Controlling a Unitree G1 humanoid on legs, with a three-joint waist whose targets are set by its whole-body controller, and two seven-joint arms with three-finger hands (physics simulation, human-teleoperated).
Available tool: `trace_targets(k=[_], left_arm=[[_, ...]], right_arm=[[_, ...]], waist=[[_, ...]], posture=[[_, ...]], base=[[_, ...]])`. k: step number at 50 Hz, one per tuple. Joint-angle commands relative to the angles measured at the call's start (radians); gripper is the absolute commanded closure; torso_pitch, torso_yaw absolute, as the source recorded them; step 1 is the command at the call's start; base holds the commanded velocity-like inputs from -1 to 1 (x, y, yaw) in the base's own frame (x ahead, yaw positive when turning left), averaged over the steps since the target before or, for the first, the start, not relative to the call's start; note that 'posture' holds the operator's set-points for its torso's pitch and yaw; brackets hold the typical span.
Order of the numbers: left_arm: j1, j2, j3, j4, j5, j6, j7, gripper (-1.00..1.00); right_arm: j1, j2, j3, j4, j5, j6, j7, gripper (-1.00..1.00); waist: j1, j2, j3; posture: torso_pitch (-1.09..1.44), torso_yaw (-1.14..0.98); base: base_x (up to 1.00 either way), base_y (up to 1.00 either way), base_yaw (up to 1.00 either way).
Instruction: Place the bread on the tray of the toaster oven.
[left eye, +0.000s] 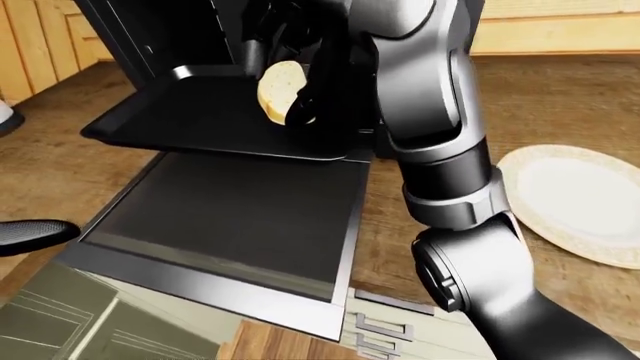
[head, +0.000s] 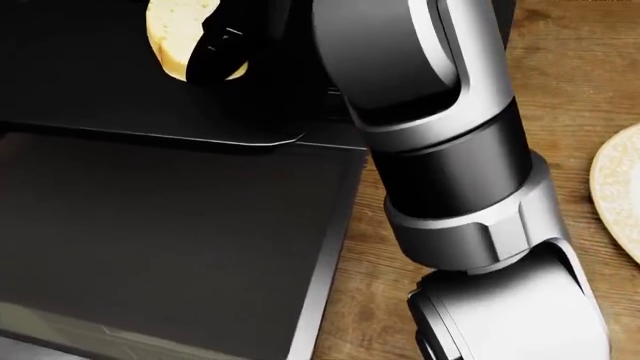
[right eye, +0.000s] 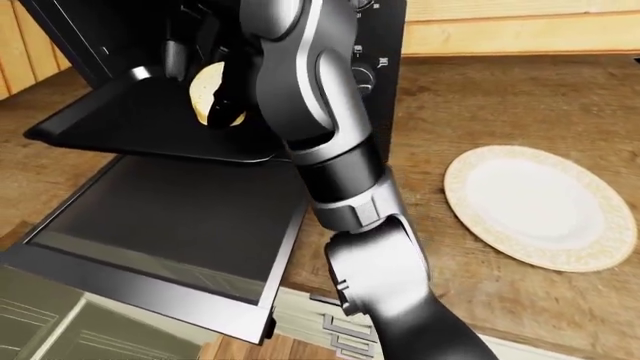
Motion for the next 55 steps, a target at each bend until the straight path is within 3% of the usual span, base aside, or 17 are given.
trace_targets(k=[1, 19, 40, 46, 55], left_arm=[[-0.012, 0.019, 0.02, -0.002, 0.016, -0.023, -0.002, -1.0], [-0.025, 0.036, 0.022, 0.0, -0.009, -0.015, 0.017, -1.0], [0.006, -0.005, 0.049, -0.013, 0.034, -0.026, -0.037, -1.0], [-0.001, -0.007, 0.044, -0.012, 0.04, -0.023, -0.038, -1.0], [-0.02, 0.007, 0.032, -0.007, 0.034, -0.014, -0.026, -1.0]], right_arm=[[-0.037, -0.004, -0.008, -0.015, -0.001, -0.033, -0.024, 0.46], [-0.031, -0.009, -0.01, 0.089, 0.003, -0.133, -0.077, 0.4], [-0.007, 0.008, -0.006, 0.142, -0.008, -0.176, -0.103, 0.29], [-0.005, 0.012, -0.005, 0.145, -0.011, -0.177, -0.102, 0.18], [-0.003, 0.01, -0.006, 0.138, -0.018, -0.176, -0.098, -0.28]], waist=[[0.001, 0.005, -0.023], [0.008, 0.003, -0.027], [0.013, 0.0, -0.03], [0.015, -0.001, -0.031], [0.016, -0.002, -0.032]], posture=[[0.0, 0.42], [0.0, 0.42], [0.0, 0.42], [0.0, 0.42], [0.0, 0.42]], base=[[0.0, 0.0, 0.0], [0.0, 0.0, 0.0], [0.0, 0.0, 0.0], [0.0, 0.0, 0.0], [0.0, 0.0, 0.0]])
